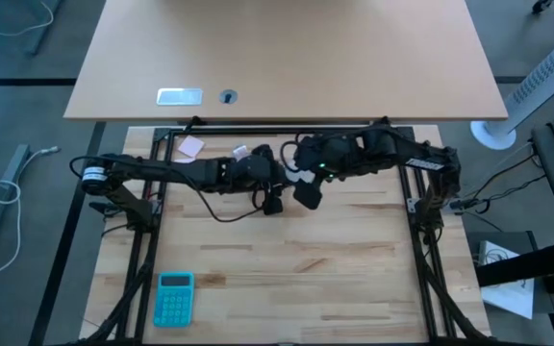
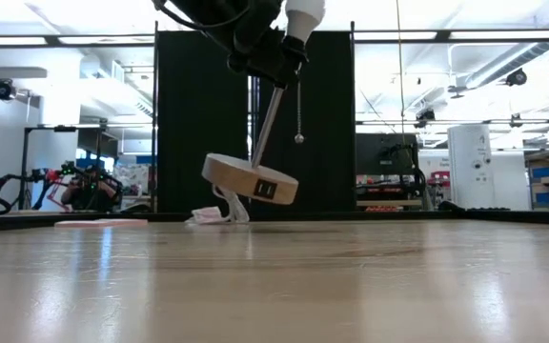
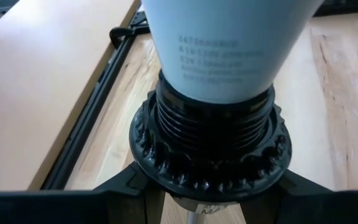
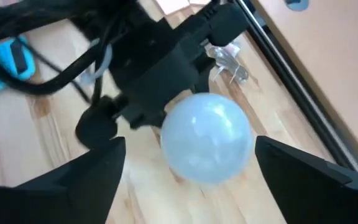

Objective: Screw lightbulb
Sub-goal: Insert the lightbulb into the lamp, then remove the light bulb from the lamp

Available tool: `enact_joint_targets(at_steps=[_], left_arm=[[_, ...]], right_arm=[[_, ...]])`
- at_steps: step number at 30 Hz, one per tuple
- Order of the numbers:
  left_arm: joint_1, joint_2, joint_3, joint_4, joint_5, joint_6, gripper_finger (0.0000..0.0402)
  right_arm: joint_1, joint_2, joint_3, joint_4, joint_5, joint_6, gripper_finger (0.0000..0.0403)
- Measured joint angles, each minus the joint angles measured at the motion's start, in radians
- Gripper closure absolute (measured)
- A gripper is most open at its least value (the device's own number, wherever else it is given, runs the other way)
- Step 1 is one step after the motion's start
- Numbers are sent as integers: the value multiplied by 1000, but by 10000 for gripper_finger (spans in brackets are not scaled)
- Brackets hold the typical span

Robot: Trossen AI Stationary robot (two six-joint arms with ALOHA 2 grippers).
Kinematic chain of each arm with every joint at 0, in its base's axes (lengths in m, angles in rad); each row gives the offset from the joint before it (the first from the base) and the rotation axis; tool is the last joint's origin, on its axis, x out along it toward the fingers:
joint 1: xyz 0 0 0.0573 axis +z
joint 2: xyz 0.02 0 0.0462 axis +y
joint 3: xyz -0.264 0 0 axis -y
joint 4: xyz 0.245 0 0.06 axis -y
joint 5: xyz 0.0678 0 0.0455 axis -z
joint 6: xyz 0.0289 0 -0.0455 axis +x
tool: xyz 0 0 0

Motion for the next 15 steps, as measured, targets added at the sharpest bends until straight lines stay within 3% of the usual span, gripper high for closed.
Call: enact_joint_targets(at_steps=[5,15], left_arm=[[-15,0,-24,133,10,-17,255],[-47,7,-167,496,27,-81,255]], right_arm=[[1,-33,10,-57,49,50,42],[12,-103,10,-96,20,253,42]])
